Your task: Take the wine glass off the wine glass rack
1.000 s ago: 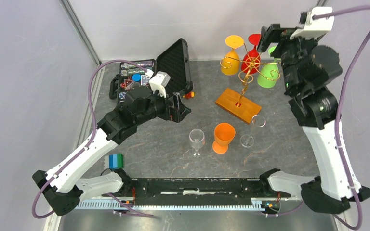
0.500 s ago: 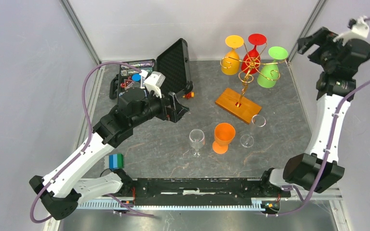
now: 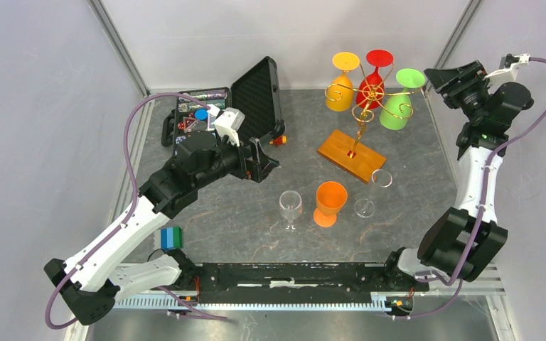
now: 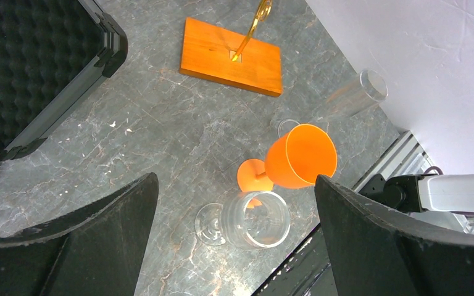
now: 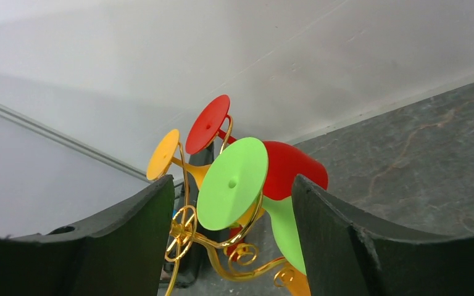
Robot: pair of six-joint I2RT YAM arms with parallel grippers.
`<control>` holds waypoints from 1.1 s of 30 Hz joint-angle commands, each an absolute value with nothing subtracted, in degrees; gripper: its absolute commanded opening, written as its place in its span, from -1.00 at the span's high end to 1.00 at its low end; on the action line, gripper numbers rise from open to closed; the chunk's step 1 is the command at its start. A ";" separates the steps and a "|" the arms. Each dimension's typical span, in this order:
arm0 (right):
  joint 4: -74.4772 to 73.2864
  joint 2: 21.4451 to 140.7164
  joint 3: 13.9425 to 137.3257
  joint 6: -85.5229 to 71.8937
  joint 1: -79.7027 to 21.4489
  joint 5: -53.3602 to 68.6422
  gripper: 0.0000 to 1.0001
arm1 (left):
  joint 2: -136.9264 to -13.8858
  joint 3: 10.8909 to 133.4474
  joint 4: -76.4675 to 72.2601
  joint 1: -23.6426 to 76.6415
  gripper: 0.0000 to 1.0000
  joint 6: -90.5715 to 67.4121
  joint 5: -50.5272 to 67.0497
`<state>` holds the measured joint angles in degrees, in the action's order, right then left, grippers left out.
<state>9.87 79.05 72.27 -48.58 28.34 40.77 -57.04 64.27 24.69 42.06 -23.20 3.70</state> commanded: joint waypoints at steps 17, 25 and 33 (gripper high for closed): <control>17.46 85.71 73.22 -57.57 25.17 42.13 -0.06 | -57.79 63.98 22.94 41.40 -1.00 -22.17 2.37; 17.23 86.26 74.06 -57.29 24.49 40.88 0.26 | -58.24 63.90 23.55 41.05 -1.00 -21.42 1.75; 14.11 85.17 76.25 -52.44 24.01 36.45 0.73 | -58.44 63.76 23.55 40.96 -1.00 -21.31 1.62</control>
<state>13.93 86.11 72.69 -56.18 24.36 39.88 -58.41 63.88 24.75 41.32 -23.07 2.83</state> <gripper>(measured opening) 0.188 0.992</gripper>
